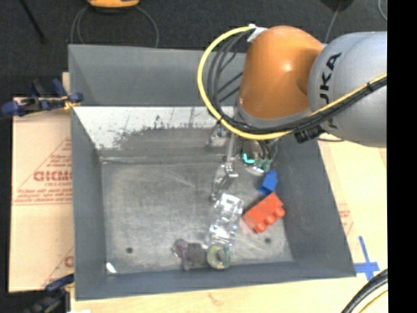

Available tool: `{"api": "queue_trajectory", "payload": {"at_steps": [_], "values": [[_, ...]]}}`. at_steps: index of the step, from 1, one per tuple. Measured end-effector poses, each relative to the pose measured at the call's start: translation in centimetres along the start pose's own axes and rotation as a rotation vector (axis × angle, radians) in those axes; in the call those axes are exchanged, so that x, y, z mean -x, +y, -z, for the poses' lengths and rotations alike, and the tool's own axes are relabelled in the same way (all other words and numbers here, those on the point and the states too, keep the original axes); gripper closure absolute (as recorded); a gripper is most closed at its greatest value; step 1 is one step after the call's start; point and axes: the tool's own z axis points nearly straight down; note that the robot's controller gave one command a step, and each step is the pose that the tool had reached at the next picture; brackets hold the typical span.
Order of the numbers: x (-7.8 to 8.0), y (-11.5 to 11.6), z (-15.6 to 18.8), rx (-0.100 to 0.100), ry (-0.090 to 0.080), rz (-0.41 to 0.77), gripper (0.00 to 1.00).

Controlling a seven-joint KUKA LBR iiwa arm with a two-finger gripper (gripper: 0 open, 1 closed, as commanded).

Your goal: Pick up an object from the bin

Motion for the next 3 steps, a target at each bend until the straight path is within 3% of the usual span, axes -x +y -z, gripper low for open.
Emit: {"api": "queue_trajectory", "payload": {"at_steps": [1, 2, 3], "values": [[-2.8, -4.4, -13.1, -0.002, 0.0, 0.1, 0.0], [-1.9, -7.4, -15.4, 0.004, -0.02, 0.069, 0.0], [-2.0, -7.6, -15.5, -0.001, -0.022, 0.075, 1.0]]}}
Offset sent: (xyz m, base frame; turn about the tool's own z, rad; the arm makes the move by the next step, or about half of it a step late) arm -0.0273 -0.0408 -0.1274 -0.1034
